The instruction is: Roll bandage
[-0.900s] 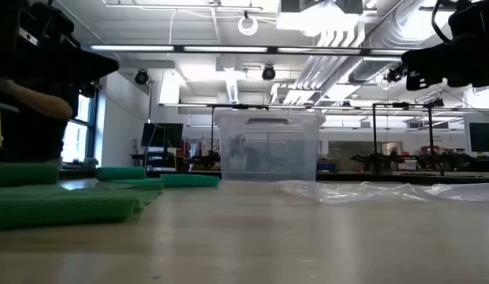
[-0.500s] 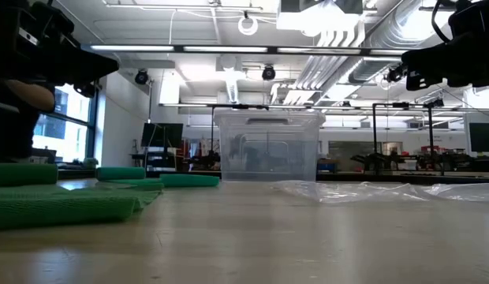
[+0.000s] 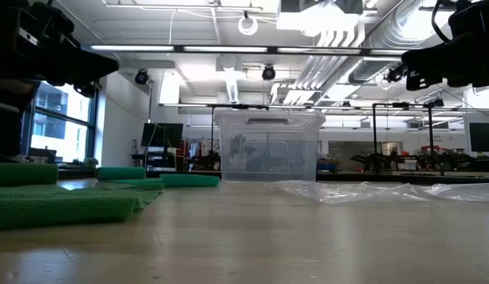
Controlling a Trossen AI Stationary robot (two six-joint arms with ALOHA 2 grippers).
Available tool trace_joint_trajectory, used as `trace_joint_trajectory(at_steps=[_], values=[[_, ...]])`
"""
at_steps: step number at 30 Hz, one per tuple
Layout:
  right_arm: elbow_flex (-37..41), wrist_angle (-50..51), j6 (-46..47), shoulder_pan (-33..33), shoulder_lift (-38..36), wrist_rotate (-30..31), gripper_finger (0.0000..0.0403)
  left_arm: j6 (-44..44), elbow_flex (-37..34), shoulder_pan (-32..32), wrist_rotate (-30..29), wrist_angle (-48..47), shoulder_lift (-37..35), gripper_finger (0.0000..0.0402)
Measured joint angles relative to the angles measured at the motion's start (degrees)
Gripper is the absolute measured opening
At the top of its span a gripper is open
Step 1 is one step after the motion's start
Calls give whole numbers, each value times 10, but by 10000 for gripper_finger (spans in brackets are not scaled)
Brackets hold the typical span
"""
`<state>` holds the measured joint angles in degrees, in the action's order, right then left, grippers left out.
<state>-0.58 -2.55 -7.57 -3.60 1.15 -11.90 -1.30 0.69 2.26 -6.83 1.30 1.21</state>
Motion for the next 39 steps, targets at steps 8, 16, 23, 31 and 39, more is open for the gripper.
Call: trace_joint_trajectory(at_steps=[8, 16, 23, 31, 39], values=[[0, 0, 0, 0, 0, 0, 0, 0, 0, 0, 0, 0, 0, 6], [0, 0, 0, 0, 0, 0, 0, 0, 0, 0, 0, 0, 0, 6], [0, 0, 0, 0, 0, 0, 0, 0, 0, 0, 0, 0, 0, 6], [0, 0, 0, 0, 0, 0, 0, 0, 0, 0, 0, 0, 0, 6], [0, 0, 0, 0, 0, 0, 0, 45, 0, 0, -1, 11, 0, 6]])
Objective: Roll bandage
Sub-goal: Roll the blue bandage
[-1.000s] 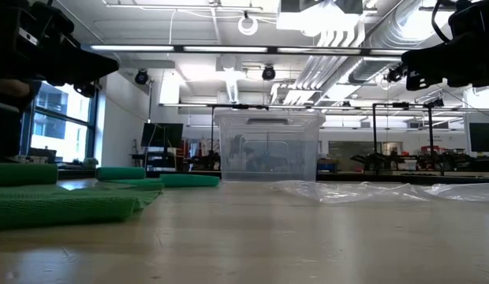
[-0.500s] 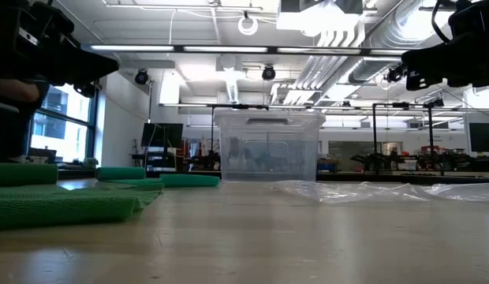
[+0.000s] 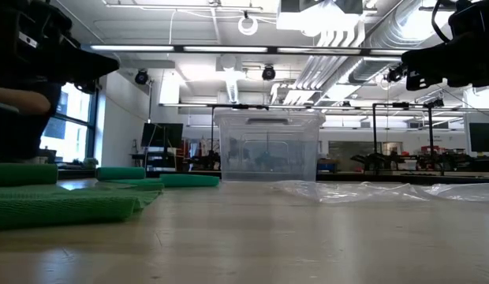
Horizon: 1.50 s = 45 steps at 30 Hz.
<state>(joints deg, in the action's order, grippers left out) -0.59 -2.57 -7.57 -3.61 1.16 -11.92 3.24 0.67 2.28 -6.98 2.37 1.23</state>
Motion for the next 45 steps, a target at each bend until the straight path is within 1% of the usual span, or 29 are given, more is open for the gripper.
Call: trace_joint_trajectory(at_steps=[4, 11, 16, 19, 21, 24, 26, 28, 29, 31, 32, 34, 35, 36, 37, 38, 40, 42, 43, 45], values=[[0, 0, 0, 0, 0, 0, 0, -21, 0, 0, 0, 7, 0, 6], [0, 0, 0, 0, 0, 0, 0, -84, 0, 0, 1, 8, 0, 6], [0, 0, -8, 0, 0, 0, 0, -92, 0, 0, 2, 9, 0, 6], [0, 0, -42, 0, 0, 0, 0, -92, 0, 0, 2, 9, 0, 6], [0, -8, -100, 0, 0, 0, 0, -92, 0, 0, 2, 9, 0, 6], [0, -56, -171, 0, 0, 1, 0, -92, 0, 0, 2, 9, 0, 6], [0, -117, -198, -1, 1, 16, 0, -92, 0, 0, 2, 9, 0, 6], [0, -218, -205, -2, 1, 24, 0, -92, 0, 0, 2, 9, 0, 6], [0, -281, -180, -1, 1, 14, 0, -94, 0, 0, 2, 9, 0, 6], [0, -419, -81, 0, 3, -3, 0, -104, 0, 0, 2, 9, 0, 6], [0, -483, -32, 0, 3, 3, 0, -109, 0, 0, 2, 9, 0, 6], [0, -593, 63, 0, 3, 40, 0, -117, 0, 0, 2, 9, 0, 6], [-1, -626, 92, 0, 3, 61, 0, -117, 0, 0, 2, 9, 0, 6], [-3, -637, 118, 0, 3, 82, 0, -117, 0, 0, 2, 9, 0, 6], [-9, -616, 137, 0, 3, 102, 0, -117, 0, 0, 2, 9, 0, 6], [-20, -561, 151, 0, 6, 122, 0, -119, 0, 0, 2, 9, 0, 6], [-52, -386, 197, 0, 27, 166, 0, -129, 0, 0, 2, 9, 0, 6], [-91, -221, 271, 0, 75, 215, 0, -140, 0, 0, 1, 9, 0, 6], [-110, -162, 305, 0, 106, 233, 0, -142, 0, 0, 1, 9, 0, 6], [-139, -99, 342, 0, 173, 250, 0, -141, 0, 0, 1, 9, 0, 6]])
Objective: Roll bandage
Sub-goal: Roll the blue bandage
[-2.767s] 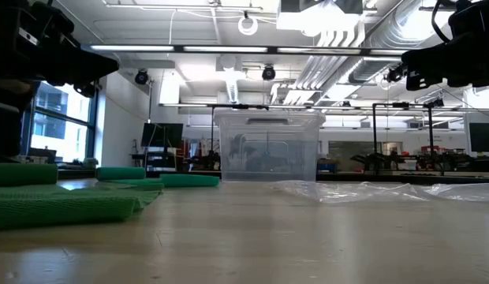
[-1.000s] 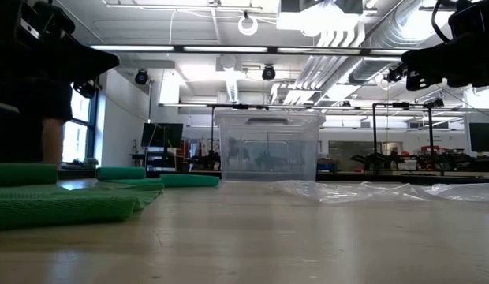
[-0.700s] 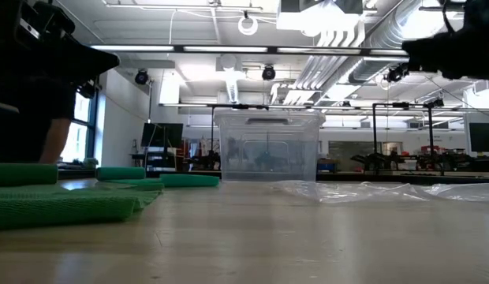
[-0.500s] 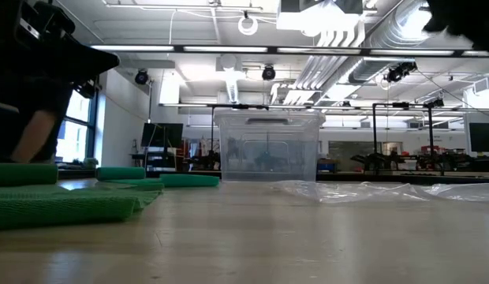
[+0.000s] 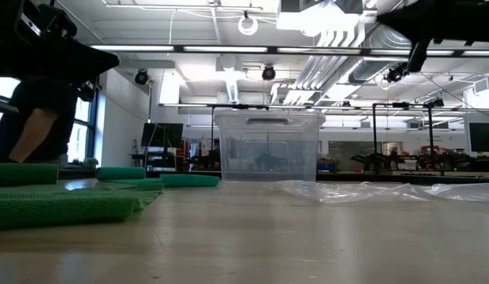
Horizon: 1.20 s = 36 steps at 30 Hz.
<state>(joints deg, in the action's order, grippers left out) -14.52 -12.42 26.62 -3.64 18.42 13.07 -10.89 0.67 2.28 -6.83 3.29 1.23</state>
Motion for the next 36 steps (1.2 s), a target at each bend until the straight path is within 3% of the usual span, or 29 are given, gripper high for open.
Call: trace_joint_trajectory(at_steps=[4, 8, 14, 21, 26, 36], values=[[-43, 6, 9, -1, 121, 4, 0, 0, 0, 0, -4, 0, 0, 6], [-97, -76, -5, -5, 209, 4, 0, 0, 0, 0, -4, 6, 0, 6], [-245, -92, -85, -29, 352, -159, 0, -54, 0, 0, -4, 71, 0, 6], [-512, 130, -213, -54, 583, -233, 19, -136, 0, 0, -5, 182, 0, 6], [-688, 249, -292, -65, 741, -268, 75, -156, 0, 0, -5, 243, 0, 6], [-989, 362, -381, -69, 1011, -297, 186, -190, 1, 0, -8, 363, 0, 6]])
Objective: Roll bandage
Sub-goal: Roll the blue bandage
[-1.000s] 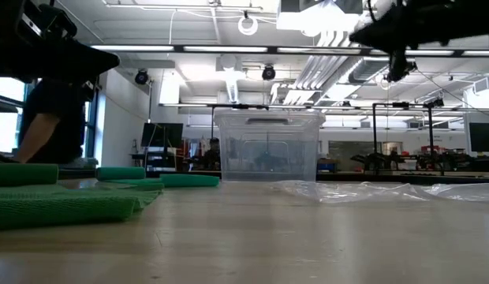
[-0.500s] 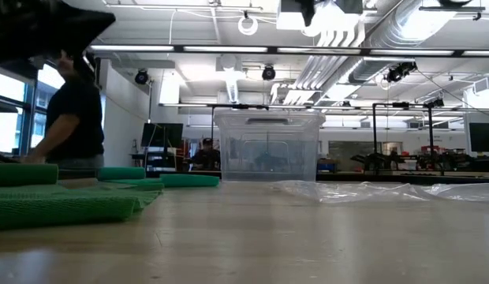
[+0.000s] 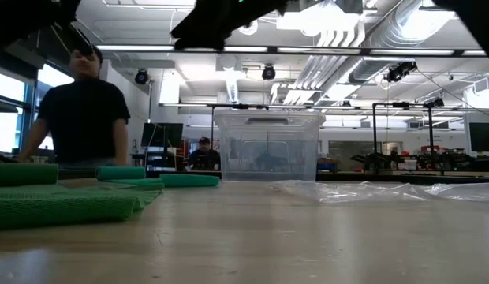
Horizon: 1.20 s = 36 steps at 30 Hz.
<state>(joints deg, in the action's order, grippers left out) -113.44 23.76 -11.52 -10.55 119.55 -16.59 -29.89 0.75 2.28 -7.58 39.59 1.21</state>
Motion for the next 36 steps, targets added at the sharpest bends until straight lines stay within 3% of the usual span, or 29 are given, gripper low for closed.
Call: trace_joint_trajectory(at_steps=[10, 14, 20, 25, 29, 33, 36], values=[[-217, -1, -19, -8, 223, -46, 241, 0, 16, 0, -18, 37, 0, 6], [-189, -82, 7, -18, 253, -43, 255, 0, 16, 0, -21, 31, 0, 6], [-189, -90, 37, -35, 306, -30, 257, 0, 16, 0, -43, 12, 1, 6], [-189, -90, 37, -34, 347, 57, 257, 0, 16, 0, -50, -6, 1, 6], [-189, -74, 41, -29, 366, 84, 253, 0, 16, 0, -52, -10, 1, 6], [-190, -31, 42, -21, 366, 106, 221, 0, 16, 0, -52, -8, 1, 6], [-192, 6, 55, -12, 361, 108, 172, 0, 16, 0, -52, -9, 1, 6]])
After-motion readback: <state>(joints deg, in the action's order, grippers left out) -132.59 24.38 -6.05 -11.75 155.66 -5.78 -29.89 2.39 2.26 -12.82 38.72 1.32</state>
